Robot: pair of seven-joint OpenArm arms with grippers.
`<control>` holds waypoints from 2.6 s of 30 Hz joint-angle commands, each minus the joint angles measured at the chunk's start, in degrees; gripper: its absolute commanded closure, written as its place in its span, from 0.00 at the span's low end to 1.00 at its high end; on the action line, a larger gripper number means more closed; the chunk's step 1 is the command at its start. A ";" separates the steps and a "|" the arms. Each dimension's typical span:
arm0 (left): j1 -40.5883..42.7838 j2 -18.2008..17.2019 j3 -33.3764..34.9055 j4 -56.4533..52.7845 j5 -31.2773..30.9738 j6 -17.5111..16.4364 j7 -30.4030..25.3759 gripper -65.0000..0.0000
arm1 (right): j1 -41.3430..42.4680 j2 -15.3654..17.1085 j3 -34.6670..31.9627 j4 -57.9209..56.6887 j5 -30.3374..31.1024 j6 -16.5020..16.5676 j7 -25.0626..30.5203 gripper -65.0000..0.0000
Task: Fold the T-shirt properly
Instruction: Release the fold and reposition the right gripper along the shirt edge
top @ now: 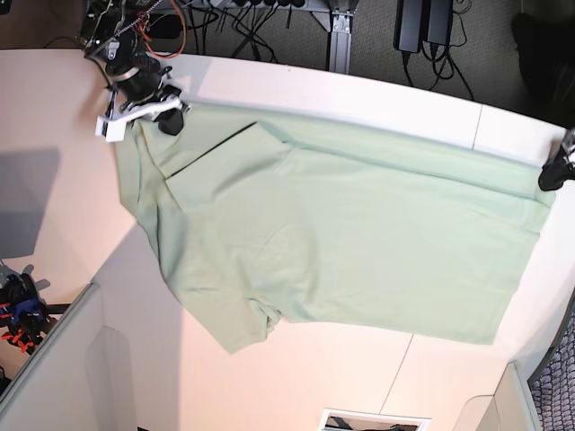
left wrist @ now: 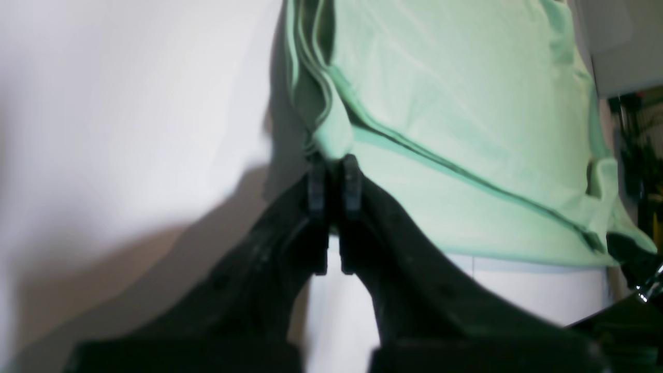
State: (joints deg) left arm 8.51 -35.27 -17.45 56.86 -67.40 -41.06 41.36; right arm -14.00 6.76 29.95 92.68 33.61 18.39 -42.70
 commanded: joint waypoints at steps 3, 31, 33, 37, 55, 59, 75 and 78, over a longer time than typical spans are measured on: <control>4.74 -0.76 -0.98 4.26 0.72 1.06 1.75 1.00 | -3.45 1.64 0.44 2.49 -1.01 -0.57 -0.02 1.00; 14.38 -1.73 -9.46 14.27 0.92 1.06 0.11 0.46 | -9.53 6.38 9.33 6.32 -5.97 1.75 2.16 0.34; 14.36 -2.67 -9.46 15.63 0.74 1.06 0.04 0.46 | -9.53 8.00 10.75 6.32 -6.03 1.75 2.16 0.34; 14.36 -3.17 -9.49 20.59 0.98 1.06 0.07 0.46 | -9.18 11.69 13.44 6.32 -6.16 1.42 3.23 0.34; 14.25 -3.17 -9.46 36.57 7.78 1.06 -0.66 0.46 | 29.49 19.45 -4.50 -23.04 -9.68 1.31 11.80 0.34; 14.21 -3.17 -9.46 36.57 8.17 1.06 -1.88 0.46 | 41.00 16.76 -8.79 -39.36 -9.66 1.31 13.62 0.34; 8.26 -5.09 -3.13 33.03 19.10 3.56 -10.40 0.34 | 48.74 2.56 -9.46 -55.08 -14.36 3.45 15.96 0.37; 2.19 -5.22 0.33 29.44 21.03 5.92 -10.64 0.34 | 48.54 2.78 -9.46 -55.08 -14.38 3.45 15.98 0.76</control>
State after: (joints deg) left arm 11.31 -39.03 -16.38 85.58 -45.65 -35.24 32.27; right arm 33.61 9.06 20.60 37.28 19.88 22.17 -25.67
